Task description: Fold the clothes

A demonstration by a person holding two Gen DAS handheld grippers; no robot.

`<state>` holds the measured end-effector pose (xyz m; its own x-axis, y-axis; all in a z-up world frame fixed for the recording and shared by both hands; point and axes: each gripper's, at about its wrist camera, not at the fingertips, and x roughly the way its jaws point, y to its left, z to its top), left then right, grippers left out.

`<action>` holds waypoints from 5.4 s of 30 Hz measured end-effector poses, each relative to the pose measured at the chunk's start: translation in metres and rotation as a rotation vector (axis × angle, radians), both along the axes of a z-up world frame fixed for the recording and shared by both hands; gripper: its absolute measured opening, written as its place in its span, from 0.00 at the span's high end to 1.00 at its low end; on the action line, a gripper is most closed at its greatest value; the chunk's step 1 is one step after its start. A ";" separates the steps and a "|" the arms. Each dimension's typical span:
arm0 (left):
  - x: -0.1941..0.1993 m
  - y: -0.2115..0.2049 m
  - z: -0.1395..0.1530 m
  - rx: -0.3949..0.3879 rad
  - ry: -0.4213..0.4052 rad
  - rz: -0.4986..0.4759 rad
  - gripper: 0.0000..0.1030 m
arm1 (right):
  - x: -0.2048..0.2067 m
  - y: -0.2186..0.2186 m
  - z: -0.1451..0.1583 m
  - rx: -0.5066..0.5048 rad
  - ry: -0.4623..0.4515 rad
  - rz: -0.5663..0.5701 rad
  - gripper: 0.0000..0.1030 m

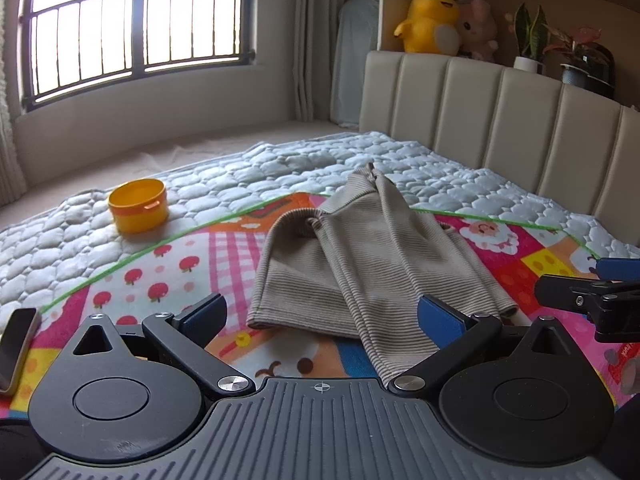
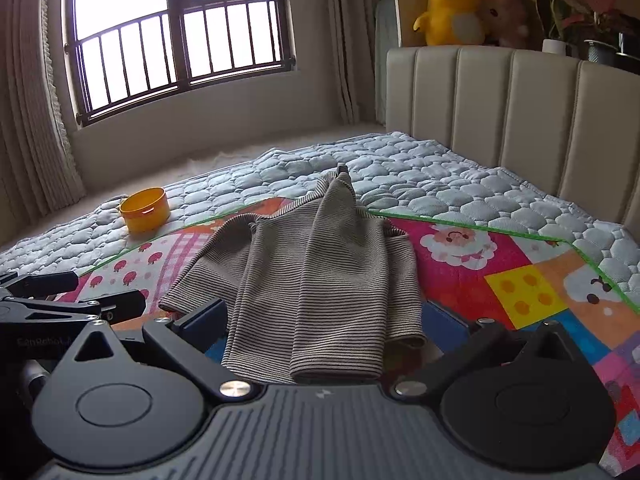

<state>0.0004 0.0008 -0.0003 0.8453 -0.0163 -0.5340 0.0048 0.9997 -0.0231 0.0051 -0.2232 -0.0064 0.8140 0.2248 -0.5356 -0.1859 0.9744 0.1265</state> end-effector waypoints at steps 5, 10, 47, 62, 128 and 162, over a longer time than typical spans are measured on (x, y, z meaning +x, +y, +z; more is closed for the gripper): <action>0.002 0.004 -0.002 -0.011 0.016 -0.009 0.00 | 0.002 0.003 -0.002 -0.011 0.015 0.008 0.00; 0.001 -0.001 -0.002 0.014 0.010 -0.005 0.00 | 0.002 0.007 -0.004 -0.029 0.019 0.013 0.00; 0.002 -0.001 -0.010 -0.006 0.048 -0.005 0.00 | 0.008 0.006 -0.007 -0.019 0.045 0.023 0.00; 0.003 0.000 -0.010 -0.006 0.050 -0.006 0.00 | 0.008 0.006 -0.007 -0.020 0.050 0.027 0.00; 0.213 0.044 -0.088 -0.266 0.343 -0.101 0.00 | 0.250 -0.031 -0.123 0.156 0.420 -0.096 0.00; 0.145 0.017 -0.107 -0.293 0.698 -0.278 0.00 | 0.123 -0.023 -0.086 -0.072 0.519 0.031 0.07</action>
<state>0.1455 0.0178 -0.1076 0.2625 -0.3977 -0.8791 0.1398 0.9172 -0.3732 0.1282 -0.2460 -0.0921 0.4306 0.1921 -0.8819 -0.1451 0.9791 0.1424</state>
